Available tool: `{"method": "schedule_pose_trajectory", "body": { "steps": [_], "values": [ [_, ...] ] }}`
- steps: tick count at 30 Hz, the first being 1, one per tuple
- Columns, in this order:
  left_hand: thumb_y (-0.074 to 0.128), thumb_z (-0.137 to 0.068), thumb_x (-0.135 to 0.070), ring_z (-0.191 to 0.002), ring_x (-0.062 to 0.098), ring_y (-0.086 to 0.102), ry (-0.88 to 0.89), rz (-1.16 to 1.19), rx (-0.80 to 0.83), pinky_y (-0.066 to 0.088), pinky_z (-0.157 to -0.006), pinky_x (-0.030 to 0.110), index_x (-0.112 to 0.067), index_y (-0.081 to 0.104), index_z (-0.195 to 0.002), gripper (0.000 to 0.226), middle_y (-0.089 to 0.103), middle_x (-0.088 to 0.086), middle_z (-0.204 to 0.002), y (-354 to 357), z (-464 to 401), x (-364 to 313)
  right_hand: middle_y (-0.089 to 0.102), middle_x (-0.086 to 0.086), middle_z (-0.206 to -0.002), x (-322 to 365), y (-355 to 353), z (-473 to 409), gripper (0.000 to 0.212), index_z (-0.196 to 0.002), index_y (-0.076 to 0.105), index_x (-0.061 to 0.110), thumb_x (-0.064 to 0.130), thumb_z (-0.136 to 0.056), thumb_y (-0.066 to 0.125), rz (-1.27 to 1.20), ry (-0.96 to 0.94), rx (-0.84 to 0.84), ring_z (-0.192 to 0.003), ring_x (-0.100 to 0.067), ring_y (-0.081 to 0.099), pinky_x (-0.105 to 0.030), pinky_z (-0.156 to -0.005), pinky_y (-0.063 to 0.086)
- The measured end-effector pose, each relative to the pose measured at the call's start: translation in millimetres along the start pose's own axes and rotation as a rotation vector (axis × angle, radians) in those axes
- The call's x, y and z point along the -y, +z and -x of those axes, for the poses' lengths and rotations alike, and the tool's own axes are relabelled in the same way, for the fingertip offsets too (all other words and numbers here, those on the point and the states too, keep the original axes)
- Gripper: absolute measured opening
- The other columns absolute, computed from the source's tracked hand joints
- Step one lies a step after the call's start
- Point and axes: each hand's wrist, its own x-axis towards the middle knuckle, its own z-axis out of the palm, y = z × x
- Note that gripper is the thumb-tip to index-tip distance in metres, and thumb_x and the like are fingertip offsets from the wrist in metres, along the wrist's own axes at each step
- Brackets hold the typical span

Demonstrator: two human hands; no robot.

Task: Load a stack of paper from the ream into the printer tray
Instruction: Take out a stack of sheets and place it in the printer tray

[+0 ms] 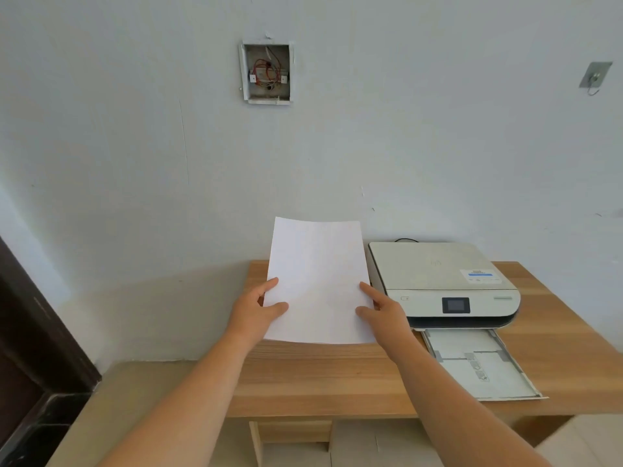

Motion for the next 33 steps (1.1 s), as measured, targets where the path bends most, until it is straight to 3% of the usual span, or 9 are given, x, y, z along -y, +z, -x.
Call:
{"method": "schedule_pose_trajectory", "body": {
  "steps": [7,11,15,18,20,24,28,30,33],
  "values": [
    [0.075,-0.079,-0.008,-0.078,-0.007,0.05,0.004,0.06,0.015,0.042,-0.064,0.005,-0.029,0.059,-0.126,0.054,0.052,-0.007,-0.098,15.2,-0.7,0.9,0.055,0.0,-0.124,-2.9,-9.5,2.4,0.055,-0.137,0.052,0.024,-0.001,-0.088,0.055,-0.181,0.113,-0.052,-0.093,-0.011,0.057,-0.018,-0.066,0.046],
    [0.075,-0.078,-0.006,-0.098,0.002,0.049,0.006,0.101,0.024,0.041,-0.087,0.021,-0.027,0.058,-0.127,0.056,0.054,-0.008,-0.11,27.6,0.6,-2.7,0.057,-0.002,-0.127,-6.3,-20.5,-1.7,0.056,-0.134,0.056,0.024,-0.004,-0.085,0.056,-0.25,0.139,-0.07,-0.098,-0.018,0.059,-0.021,-0.067,0.047],
    [0.076,-0.077,-0.007,-0.112,0.005,0.049,0.0,0.116,0.015,0.042,-0.097,0.026,-0.03,0.059,-0.126,0.056,0.056,-0.004,-0.121,41.1,-0.9,-7.2,0.059,-0.003,-0.124,-11.4,-34.0,-9.8,0.055,-0.131,0.058,0.025,-0.004,-0.085,0.057,-0.276,0.141,-0.061,-0.1,-0.022,0.061,-0.022,-0.069,0.049],
    [0.074,-0.079,-0.005,-0.099,0.002,0.055,-0.007,0.118,-0.008,0.043,-0.074,0.008,-0.025,0.058,-0.128,0.055,0.058,-0.011,-0.112,57.6,0.9,-17.9,0.061,-0.003,-0.122,-14.6,-49.0,-17.9,0.055,-0.129,0.06,0.027,-0.004,-0.083,0.058,-0.287,0.128,-0.052,-0.101,-0.024,0.062,-0.026,-0.076,0.051],
    [0.073,-0.079,-0.003,-0.087,-0.007,0.056,-0.023,0.146,-0.028,0.046,-0.06,0.005,-0.024,0.058,-0.127,0.054,0.059,-0.015,-0.102,71.3,2.5,-24.5,0.062,-0.002,-0.119,-15.4,-62.4,-22.7,0.055,-0.128,0.06,0.029,-0.003,-0.083,0.057,-0.276,0.119,-0.046,-0.1,-0.024,0.062,-0.029,-0.08,0.053],
    [0.074,-0.079,-0.006,-0.084,0.001,0.057,-0.03,0.141,-0.074,0.044,-0.056,0.007,-0.028,0.059,-0.125,0.054,0.062,-0.002,-0.108,102.3,6.9,-39.8,0.064,-0.002,-0.116,-18.5,-95.6,-32.1,0.056,-0.128,0.06,0.03,-0.002,-0.082,0.058,-0.276,0.101,-0.021,-0.1,-0.024,0.064,-0.033,-0.086,0.054],
    [0.074,-0.079,-0.008,-0.08,0.003,0.056,-0.05,0.173,-0.096,0.042,-0.044,0.005,-0.03,0.06,-0.123,0.051,0.058,-0.005,-0.097,138.5,10.6,-49.7,0.064,0.0,-0.113,-24.2,-131.9,-41.4,0.055,-0.127,0.06,0.03,-0.002,-0.083,0.058,-0.288,0.094,-0.006,-0.095,-0.021,0.064,-0.029,-0.079,0.054],
    [0.075,-0.079,-0.009,-0.081,-0.001,0.051,-0.04,0.167,-0.111,0.042,-0.049,0.004,-0.032,0.059,-0.123,0.052,0.055,-0.012,-0.099,157.2,14.8,-54.3,0.063,0.003,-0.113,-28.6,-150.1,-44.9,0.055,-0.129,0.06,0.029,-0.003,-0.084,0.058,-0.282,0.093,0.001,-0.094,-0.018,0.064,-0.028,-0.079,0.054],
    [0.078,-0.076,-0.014,-0.1,0.009,0.049,-0.037,0.149,-0.117,0.041,-0.07,0.014,-0.034,0.06,-0.123,0.054,0.052,-0.009,-0.121,184.2,17.1,-56.6,0.061,0.007,-0.109,-37.5,-176.9,-47.7,0.053,-0.129,0.059,0.026,-0.003,-0.085,0.056,-0.269,0.098,-0.002,-0.085,-0.011,0.06,-0.02,-0.066,0.049]
  ]
}}
